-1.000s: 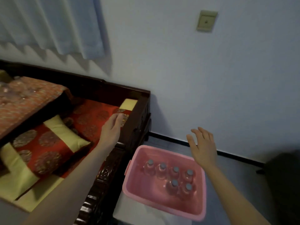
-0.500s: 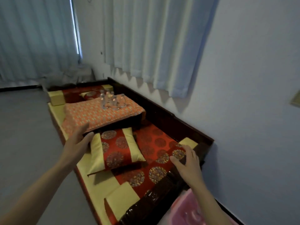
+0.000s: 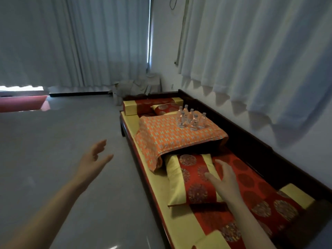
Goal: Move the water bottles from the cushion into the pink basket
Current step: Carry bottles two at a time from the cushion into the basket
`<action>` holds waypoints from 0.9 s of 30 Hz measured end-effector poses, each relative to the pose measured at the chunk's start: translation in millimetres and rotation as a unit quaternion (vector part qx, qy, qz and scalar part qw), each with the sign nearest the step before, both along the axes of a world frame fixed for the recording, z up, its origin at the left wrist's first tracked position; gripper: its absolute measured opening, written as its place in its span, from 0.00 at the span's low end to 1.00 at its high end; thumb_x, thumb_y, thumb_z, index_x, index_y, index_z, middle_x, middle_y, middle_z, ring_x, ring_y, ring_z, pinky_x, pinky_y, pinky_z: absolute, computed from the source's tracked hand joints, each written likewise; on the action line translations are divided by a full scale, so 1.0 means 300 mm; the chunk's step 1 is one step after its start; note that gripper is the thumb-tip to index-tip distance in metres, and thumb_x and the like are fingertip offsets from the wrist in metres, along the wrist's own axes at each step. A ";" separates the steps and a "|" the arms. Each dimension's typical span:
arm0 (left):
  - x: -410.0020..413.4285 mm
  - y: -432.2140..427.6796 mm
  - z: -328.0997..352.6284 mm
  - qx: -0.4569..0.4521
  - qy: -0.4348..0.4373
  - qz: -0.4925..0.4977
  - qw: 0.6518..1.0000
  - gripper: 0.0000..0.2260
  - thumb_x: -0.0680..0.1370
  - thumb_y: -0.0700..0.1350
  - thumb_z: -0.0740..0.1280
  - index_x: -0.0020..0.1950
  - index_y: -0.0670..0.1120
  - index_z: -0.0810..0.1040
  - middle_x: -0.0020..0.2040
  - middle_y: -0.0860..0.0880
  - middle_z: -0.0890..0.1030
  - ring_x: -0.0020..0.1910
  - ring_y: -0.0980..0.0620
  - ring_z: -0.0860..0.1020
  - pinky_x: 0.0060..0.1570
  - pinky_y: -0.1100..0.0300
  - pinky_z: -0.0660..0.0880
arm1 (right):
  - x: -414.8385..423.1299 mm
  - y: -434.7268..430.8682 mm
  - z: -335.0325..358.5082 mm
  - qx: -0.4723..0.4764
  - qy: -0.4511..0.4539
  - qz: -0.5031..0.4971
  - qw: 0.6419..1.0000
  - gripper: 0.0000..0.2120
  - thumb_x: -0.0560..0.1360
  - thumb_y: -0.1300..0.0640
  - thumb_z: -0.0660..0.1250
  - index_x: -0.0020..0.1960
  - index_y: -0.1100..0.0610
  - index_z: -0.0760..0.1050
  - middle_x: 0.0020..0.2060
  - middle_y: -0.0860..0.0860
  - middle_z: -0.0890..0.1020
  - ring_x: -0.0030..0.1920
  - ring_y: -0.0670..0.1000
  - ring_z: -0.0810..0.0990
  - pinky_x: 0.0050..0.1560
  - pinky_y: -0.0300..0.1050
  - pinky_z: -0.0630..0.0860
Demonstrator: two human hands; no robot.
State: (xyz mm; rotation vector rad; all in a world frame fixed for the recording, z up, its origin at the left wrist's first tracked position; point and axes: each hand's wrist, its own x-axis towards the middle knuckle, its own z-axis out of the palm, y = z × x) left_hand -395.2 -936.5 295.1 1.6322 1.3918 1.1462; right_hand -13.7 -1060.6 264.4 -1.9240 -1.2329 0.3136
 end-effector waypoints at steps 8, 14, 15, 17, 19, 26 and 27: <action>-0.203 0.362 -0.119 -0.071 0.012 -0.003 0.997 0.25 0.71 0.45 0.74 0.68 0.49 0.73 0.61 0.49 0.78 0.59 0.51 0.77 0.61 0.53 0.71 | -0.154 0.336 -0.116 -0.082 -0.069 0.031 0.994 0.22 0.71 0.49 0.72 0.64 0.48 0.72 0.70 0.52 0.67 0.71 0.54 0.62 0.66 0.50 0.63; -0.189 0.684 -0.180 -0.098 0.007 -0.031 0.995 0.25 0.70 0.42 0.75 0.66 0.48 0.73 0.61 0.48 0.78 0.58 0.50 0.77 0.61 0.49 0.73 | -0.130 0.592 -0.231 -0.078 -0.052 -0.004 0.996 0.23 0.69 0.52 0.75 0.62 0.52 0.74 0.63 0.52 0.73 0.65 0.54 0.70 0.62 0.48 0.66; -0.176 0.769 -0.184 -0.100 0.006 -0.038 0.994 0.25 0.71 0.41 0.75 0.66 0.47 0.73 0.62 0.47 0.78 0.58 0.50 0.77 0.61 0.49 0.73 | -0.115 0.662 -0.247 -0.074 -0.046 -0.013 0.996 0.24 0.68 0.53 0.75 0.62 0.52 0.74 0.62 0.52 0.74 0.64 0.54 0.71 0.62 0.48 0.67; -0.146 0.905 -0.176 -0.102 -0.001 -0.041 0.994 0.24 0.71 0.40 0.75 0.65 0.47 0.73 0.61 0.46 0.78 0.58 0.50 0.77 0.60 0.49 0.73 | -0.084 0.778 -0.270 -0.071 -0.030 -0.029 0.997 0.24 0.67 0.54 0.77 0.61 0.54 0.75 0.61 0.53 0.76 0.63 0.56 0.73 0.61 0.49 0.68; -0.116 1.082 -0.167 -0.099 0.003 -0.049 0.994 0.24 0.71 0.40 0.75 0.65 0.46 0.74 0.61 0.46 0.78 0.58 0.49 0.77 0.59 0.50 0.74 | -0.044 0.947 -0.276 -0.067 -0.021 -0.054 0.996 0.24 0.67 0.56 0.77 0.61 0.56 0.76 0.61 0.56 0.77 0.63 0.58 0.73 0.62 0.51 0.68; -0.075 1.547 -0.190 -0.108 -0.010 -0.058 0.992 0.24 0.71 0.41 0.74 0.66 0.45 0.73 0.60 0.45 0.78 0.59 0.48 0.77 0.57 0.52 0.74 | -0.014 1.390 -0.252 -0.077 0.021 -0.084 0.993 0.26 0.71 0.47 0.73 0.66 0.50 0.70 0.67 0.52 0.72 0.67 0.56 0.70 0.57 0.51 0.69; -0.060 1.622 -0.197 -0.115 -0.011 -0.060 0.992 0.24 0.71 0.40 0.74 0.66 0.44 0.73 0.61 0.45 0.78 0.59 0.48 0.77 0.57 0.52 0.74 | -0.013 1.456 -0.255 -0.080 0.017 -0.085 0.993 0.26 0.71 0.47 0.72 0.66 0.49 0.70 0.67 0.52 0.71 0.68 0.56 0.68 0.57 0.52 0.69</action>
